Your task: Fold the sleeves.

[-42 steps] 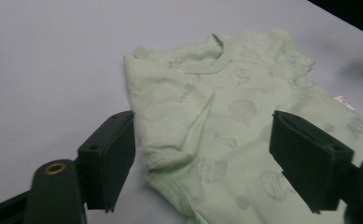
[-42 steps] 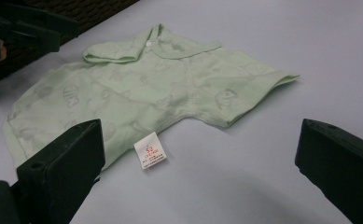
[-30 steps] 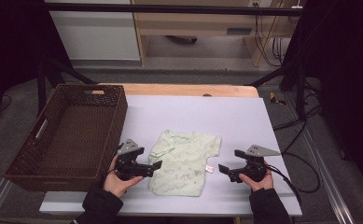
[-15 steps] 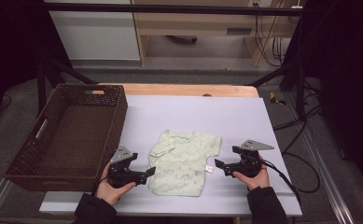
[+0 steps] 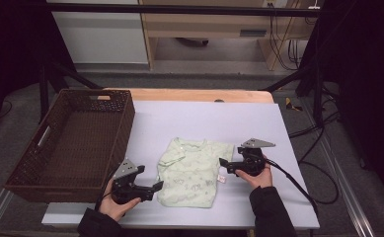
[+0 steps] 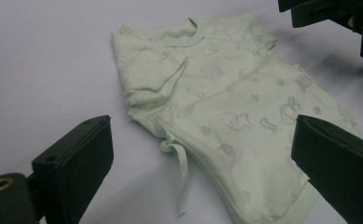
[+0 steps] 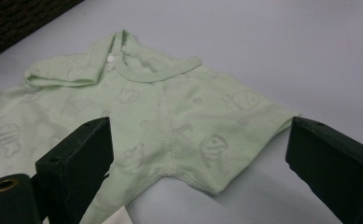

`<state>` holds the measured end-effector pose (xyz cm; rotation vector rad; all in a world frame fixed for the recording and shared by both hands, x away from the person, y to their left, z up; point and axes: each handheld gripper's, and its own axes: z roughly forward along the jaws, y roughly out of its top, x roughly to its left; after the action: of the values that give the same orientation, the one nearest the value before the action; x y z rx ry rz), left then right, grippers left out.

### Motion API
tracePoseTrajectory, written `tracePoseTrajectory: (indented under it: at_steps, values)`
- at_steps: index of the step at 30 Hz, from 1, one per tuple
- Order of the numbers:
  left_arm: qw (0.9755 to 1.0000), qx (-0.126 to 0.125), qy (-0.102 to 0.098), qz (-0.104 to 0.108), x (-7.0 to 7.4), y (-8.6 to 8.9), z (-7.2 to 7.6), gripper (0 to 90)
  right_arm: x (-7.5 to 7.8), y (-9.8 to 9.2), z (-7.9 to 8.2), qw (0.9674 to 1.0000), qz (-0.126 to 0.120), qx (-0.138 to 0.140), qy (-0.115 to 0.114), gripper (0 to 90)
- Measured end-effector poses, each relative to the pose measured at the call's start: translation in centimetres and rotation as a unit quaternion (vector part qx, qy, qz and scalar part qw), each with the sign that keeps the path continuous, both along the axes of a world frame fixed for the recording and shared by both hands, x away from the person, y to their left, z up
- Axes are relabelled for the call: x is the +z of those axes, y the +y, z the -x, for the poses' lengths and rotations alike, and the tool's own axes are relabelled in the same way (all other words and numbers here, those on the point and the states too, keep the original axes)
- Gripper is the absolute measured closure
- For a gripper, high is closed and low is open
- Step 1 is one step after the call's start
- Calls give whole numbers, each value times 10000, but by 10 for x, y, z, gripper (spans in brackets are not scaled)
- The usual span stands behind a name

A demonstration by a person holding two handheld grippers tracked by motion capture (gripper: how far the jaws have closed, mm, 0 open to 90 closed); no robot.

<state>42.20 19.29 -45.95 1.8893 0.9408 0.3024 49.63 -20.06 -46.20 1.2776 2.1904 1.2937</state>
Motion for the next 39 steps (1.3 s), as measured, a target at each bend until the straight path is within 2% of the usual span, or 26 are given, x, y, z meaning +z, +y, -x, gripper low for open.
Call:
tracePoseTrajectory:
  at_steps: [4,8,11,17,22,24,31,36,39]
  values:
    - [10000,-12,33,27,-3,-1,1,51,-8,1,-2,9996,270,-30,91,148]
    - [10000,-2,72,33,-6,-1,1,51,-13,-1,-3,9993,299,-99,221,202]
    - [9999,27,105,35,-9,-1,0,51,-16,-3,-5,9992,333,-140,196,253]
    - [9999,54,85,49,-10,0,0,51,-20,-3,-8,9992,334,-175,130,425]
    - [9999,55,89,30,-11,0,-1,51,-23,-2,-9,9985,487,-193,179,513]
    - [9999,48,89,38,-11,0,-1,51,-24,-2,-9,9984,513,-213,123,560]
    - [9999,41,92,22,-11,-1,-1,51,-24,-2,-9,9984,492,-202,208,696]
    - [10000,44,86,22,-12,-1,-1,51,-25,-1,-9,9986,460,-167,211,839]
    - [10000,49,75,31,-12,-1,-1,51,-24,-1,-8,9987,423,-185,204,874]
